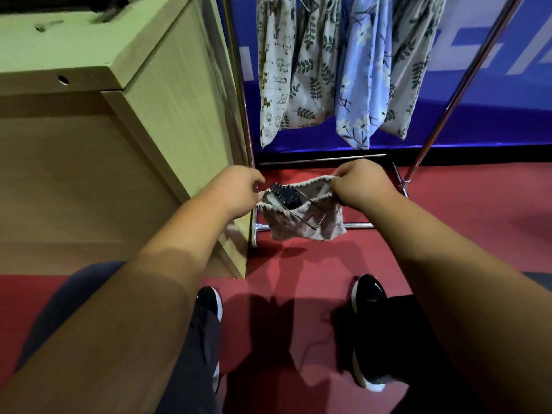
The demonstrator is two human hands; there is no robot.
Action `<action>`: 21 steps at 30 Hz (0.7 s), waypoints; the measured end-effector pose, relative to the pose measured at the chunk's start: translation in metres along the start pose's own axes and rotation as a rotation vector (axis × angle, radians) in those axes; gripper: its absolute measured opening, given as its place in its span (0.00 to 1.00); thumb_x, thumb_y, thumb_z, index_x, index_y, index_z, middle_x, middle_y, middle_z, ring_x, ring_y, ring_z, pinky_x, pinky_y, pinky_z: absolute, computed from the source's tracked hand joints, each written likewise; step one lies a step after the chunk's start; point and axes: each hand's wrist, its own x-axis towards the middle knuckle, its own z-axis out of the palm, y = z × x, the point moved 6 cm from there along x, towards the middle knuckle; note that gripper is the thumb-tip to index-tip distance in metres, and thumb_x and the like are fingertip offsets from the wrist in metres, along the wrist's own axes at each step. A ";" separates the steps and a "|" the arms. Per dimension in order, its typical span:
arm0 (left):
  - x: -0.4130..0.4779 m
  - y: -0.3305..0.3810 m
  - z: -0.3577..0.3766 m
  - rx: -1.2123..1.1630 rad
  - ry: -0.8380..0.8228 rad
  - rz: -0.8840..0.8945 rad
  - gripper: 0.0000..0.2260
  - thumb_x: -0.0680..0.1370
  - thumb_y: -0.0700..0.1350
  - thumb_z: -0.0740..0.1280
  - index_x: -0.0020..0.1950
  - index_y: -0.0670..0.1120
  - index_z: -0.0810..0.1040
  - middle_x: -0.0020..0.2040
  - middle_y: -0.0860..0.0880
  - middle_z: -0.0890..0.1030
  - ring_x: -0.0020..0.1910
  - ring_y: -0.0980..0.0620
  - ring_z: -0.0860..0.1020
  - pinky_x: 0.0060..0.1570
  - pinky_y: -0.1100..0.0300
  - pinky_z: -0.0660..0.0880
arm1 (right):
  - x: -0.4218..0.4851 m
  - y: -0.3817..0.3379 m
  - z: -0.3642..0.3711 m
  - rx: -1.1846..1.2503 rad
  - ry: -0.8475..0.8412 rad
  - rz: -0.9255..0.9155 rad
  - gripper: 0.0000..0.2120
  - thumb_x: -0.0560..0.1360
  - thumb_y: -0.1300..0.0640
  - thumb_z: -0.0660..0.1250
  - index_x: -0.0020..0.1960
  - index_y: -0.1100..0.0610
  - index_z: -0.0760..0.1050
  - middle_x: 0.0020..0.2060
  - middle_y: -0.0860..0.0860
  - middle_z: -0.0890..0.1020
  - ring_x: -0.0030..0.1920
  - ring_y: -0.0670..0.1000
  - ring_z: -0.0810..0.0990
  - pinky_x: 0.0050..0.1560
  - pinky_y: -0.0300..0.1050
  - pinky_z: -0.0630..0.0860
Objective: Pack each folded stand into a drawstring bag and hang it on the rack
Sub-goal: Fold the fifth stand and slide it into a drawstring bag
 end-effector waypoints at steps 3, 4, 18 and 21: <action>0.002 -0.003 0.006 0.036 0.025 -0.068 0.08 0.83 0.45 0.68 0.54 0.46 0.86 0.51 0.45 0.85 0.54 0.43 0.82 0.50 0.56 0.76 | 0.003 0.003 -0.003 -0.048 0.011 0.020 0.11 0.74 0.64 0.65 0.47 0.60 0.87 0.42 0.58 0.87 0.50 0.61 0.85 0.51 0.46 0.79; 0.002 -0.005 0.006 0.022 0.040 -0.103 0.09 0.84 0.46 0.66 0.50 0.46 0.84 0.47 0.45 0.84 0.51 0.42 0.82 0.47 0.56 0.74 | 0.002 0.004 -0.004 -0.046 0.009 0.030 0.12 0.74 0.65 0.65 0.49 0.58 0.88 0.44 0.57 0.88 0.51 0.60 0.85 0.55 0.48 0.81; -0.006 -0.023 -0.007 -0.965 0.174 -0.522 0.17 0.83 0.58 0.68 0.43 0.46 0.83 0.35 0.48 0.78 0.39 0.47 0.80 0.51 0.50 0.83 | -0.001 0.011 0.014 0.681 -0.248 0.215 0.06 0.80 0.63 0.71 0.53 0.61 0.86 0.32 0.52 0.76 0.29 0.50 0.73 0.39 0.48 0.82; -0.002 -0.016 0.000 -1.198 0.090 -0.539 0.11 0.83 0.46 0.64 0.47 0.46 0.84 0.31 0.51 0.75 0.33 0.51 0.80 0.55 0.49 0.82 | -0.001 0.000 0.010 0.818 -0.253 0.224 0.08 0.77 0.60 0.69 0.49 0.56 0.88 0.31 0.49 0.78 0.31 0.49 0.74 0.43 0.48 0.74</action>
